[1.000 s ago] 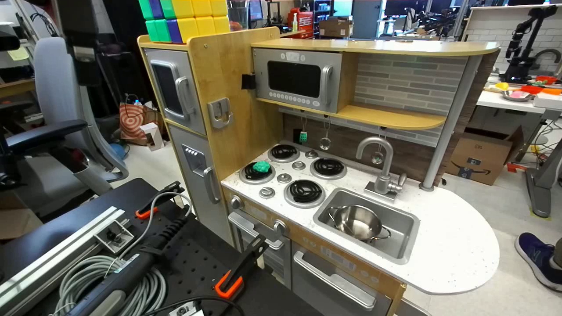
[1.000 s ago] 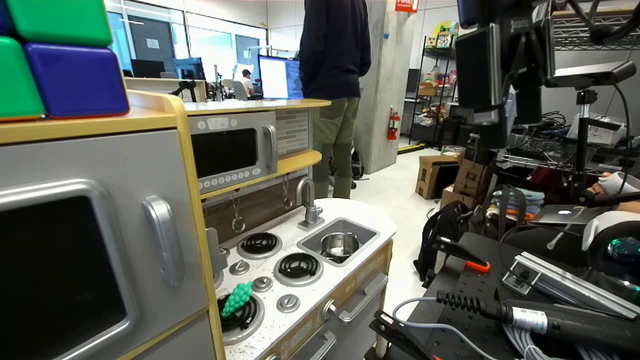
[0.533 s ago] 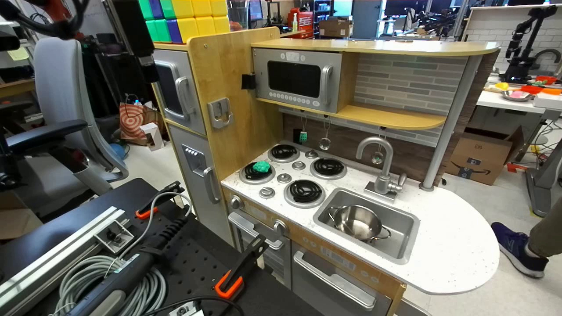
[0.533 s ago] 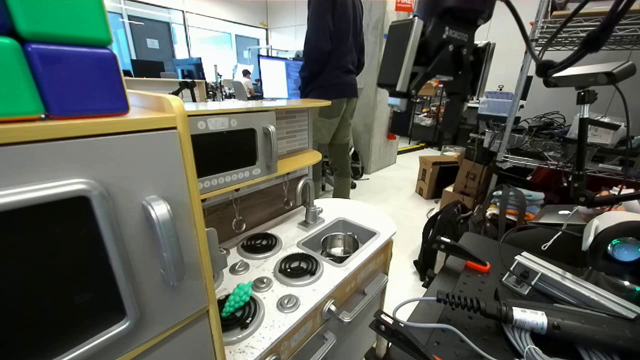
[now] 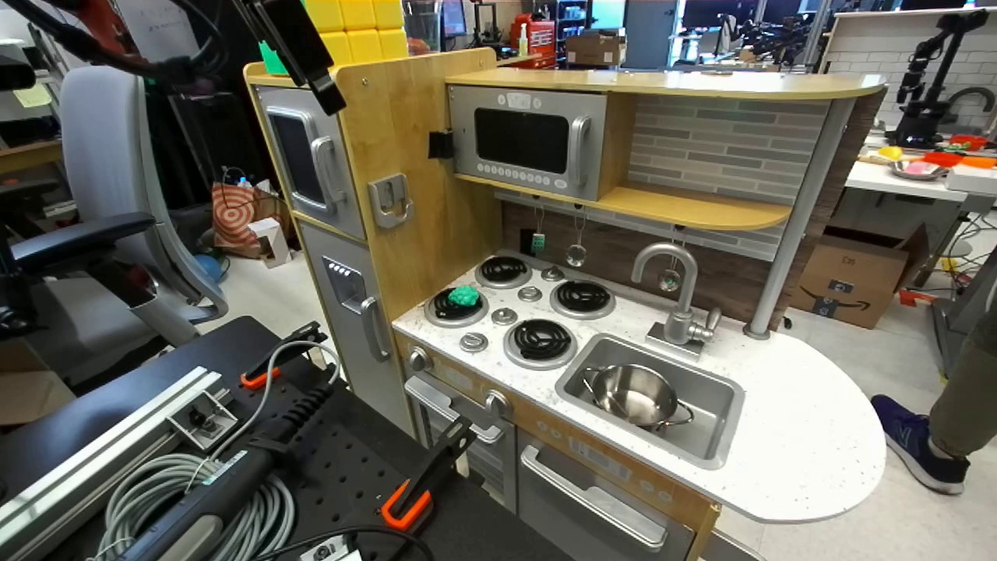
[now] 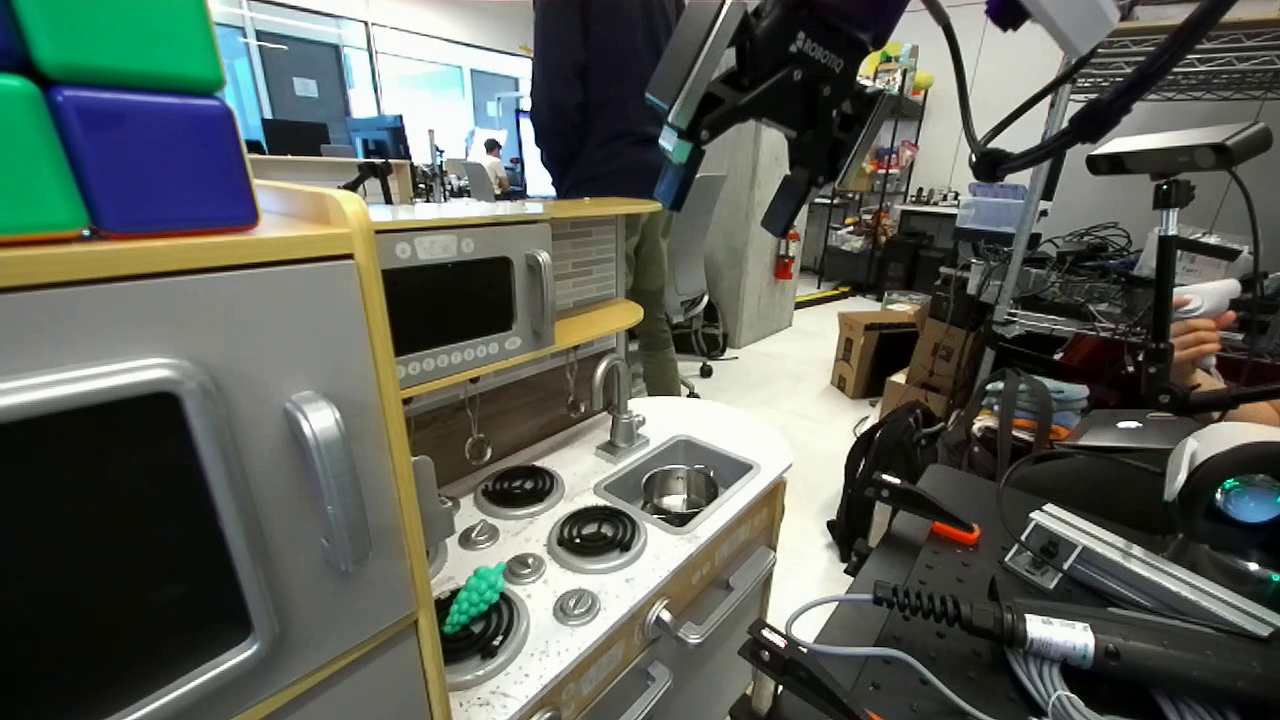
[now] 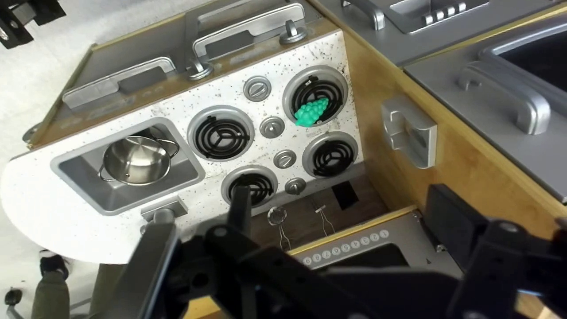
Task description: Put the toy into the silver pot.
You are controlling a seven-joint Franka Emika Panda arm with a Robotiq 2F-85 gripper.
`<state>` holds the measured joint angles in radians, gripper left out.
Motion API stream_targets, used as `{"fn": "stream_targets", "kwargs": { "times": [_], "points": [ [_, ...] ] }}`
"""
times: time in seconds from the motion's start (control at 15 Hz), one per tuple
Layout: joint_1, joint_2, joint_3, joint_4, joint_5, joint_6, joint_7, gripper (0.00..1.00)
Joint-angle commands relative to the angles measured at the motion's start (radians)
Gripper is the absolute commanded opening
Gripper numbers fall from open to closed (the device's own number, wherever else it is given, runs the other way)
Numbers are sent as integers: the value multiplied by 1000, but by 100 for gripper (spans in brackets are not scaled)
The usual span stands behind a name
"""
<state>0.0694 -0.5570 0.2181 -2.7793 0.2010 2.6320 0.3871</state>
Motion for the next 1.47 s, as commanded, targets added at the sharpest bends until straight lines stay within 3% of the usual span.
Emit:
{"fn": "stream_targets", "kwargs": {
  "times": [0.0, 0.33, 0.73, 1.2, 1.4],
  "points": [
    [59, -1, -63, 13, 17, -50, -98, 100],
    [160, 25, -221, 98, 53, -223, -412, 100],
    [168, 82, -272, 188, 16, -399, -700, 100],
    [120, 230, -238, 264, -98, -351, -755, 100],
    [122, 214, -233, 242, -78, -355, -739, 100]
  ]
}}
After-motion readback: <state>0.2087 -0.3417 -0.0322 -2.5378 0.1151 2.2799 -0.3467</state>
